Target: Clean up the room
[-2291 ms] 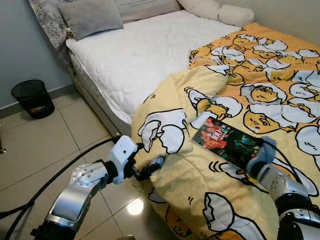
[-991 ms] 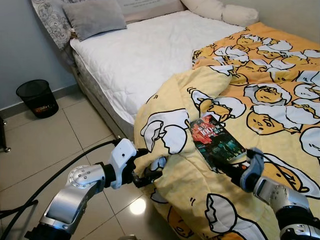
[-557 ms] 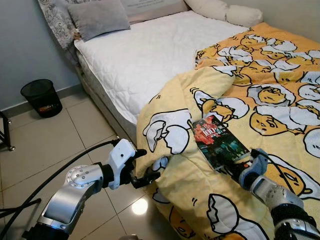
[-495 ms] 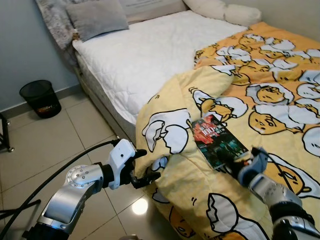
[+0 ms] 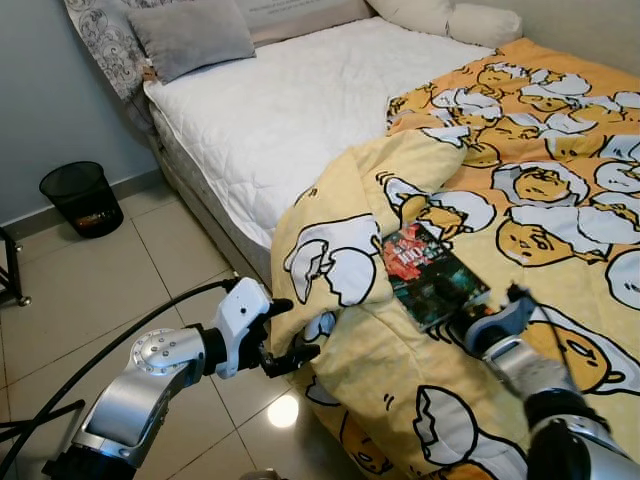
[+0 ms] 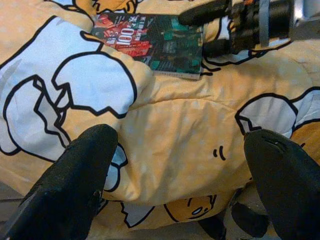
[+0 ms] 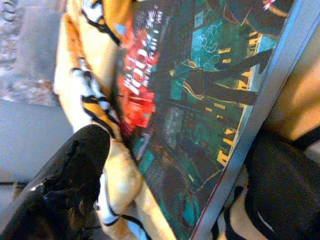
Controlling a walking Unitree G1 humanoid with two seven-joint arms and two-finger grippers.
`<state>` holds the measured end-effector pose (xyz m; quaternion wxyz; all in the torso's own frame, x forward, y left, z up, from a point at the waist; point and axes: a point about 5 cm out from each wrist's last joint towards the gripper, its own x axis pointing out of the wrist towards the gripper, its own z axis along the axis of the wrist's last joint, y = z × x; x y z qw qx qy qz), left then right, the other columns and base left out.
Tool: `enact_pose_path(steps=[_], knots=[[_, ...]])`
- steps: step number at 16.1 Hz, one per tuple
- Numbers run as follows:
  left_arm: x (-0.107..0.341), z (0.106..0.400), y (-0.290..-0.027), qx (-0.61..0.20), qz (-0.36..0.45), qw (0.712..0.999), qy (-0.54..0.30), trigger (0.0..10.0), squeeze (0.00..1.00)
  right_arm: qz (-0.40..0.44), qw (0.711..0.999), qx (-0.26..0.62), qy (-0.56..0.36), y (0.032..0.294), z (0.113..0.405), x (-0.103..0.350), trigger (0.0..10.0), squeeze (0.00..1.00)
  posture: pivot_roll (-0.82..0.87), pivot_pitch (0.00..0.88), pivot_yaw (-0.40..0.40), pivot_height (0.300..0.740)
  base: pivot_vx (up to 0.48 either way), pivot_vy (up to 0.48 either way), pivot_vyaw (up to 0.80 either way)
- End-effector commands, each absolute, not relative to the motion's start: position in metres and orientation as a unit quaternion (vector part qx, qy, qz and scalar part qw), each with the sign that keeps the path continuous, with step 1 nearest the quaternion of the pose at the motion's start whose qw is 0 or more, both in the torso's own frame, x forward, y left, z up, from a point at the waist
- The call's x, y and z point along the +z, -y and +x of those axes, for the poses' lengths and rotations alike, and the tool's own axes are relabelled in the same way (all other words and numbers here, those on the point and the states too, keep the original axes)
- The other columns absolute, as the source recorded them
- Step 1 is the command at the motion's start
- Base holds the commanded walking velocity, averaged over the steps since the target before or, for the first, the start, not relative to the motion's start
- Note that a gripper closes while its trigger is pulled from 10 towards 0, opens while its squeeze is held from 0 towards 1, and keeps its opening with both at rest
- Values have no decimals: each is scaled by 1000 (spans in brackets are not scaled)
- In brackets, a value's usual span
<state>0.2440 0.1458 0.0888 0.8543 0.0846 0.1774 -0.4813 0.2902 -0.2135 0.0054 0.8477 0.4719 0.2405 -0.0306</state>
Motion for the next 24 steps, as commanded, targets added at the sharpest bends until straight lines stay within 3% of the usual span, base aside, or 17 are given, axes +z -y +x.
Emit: enact_pose_path(steps=[1, 4, 12, 14, 16, 17, 24], knots=[[92, 243, -144, -488, 94, 850, -175, 10000, 941, 467, 847, -37, -250, 206, 293, 4, 10000, 0, 78, 0, 56, 740, 0, 0, 0], [93, 243, -144, -490, 96, 848, -176, 10000, 941, 410, 857, -64, -305, 197, 282, -13, 10000, 0, 81, 0, 60, 740, 0, 0, 0], [95, 242, -144, -490, 96, 848, -176, 10000, 937, 559, 814, -40, -152, 197, 317, 26, 10000, 0, 94, 0, 62, 740, 0, 0, 0], [95, 242, -143, -491, 95, 848, -176, 10000, 933, 561, 814, -33, -146, 194, 319, 28, 5373, 0, 93, 0, 62, 740, 0, 0, 0], [95, 242, -143, -491, 95, 848, -176, 10000, 937, 571, 809, -37, -137, 194, 321, 30, 2941, 0, 97, 0, 61, 740, 0, 0, 0], [95, 242, -143, -491, 95, 848, -176, 10000, 937, 572, 809, -23, -133, 191, 323, 33, 235, 0, 97, 0, 61, 740, 0, 0, 0], [95, 240, -145, -492, 95, 847, -179, 10000, 941, 550, 820, -16, -155, 178, 327, 33, 0, 0, 104, 0, 66, 740, 0, 0, 0]])
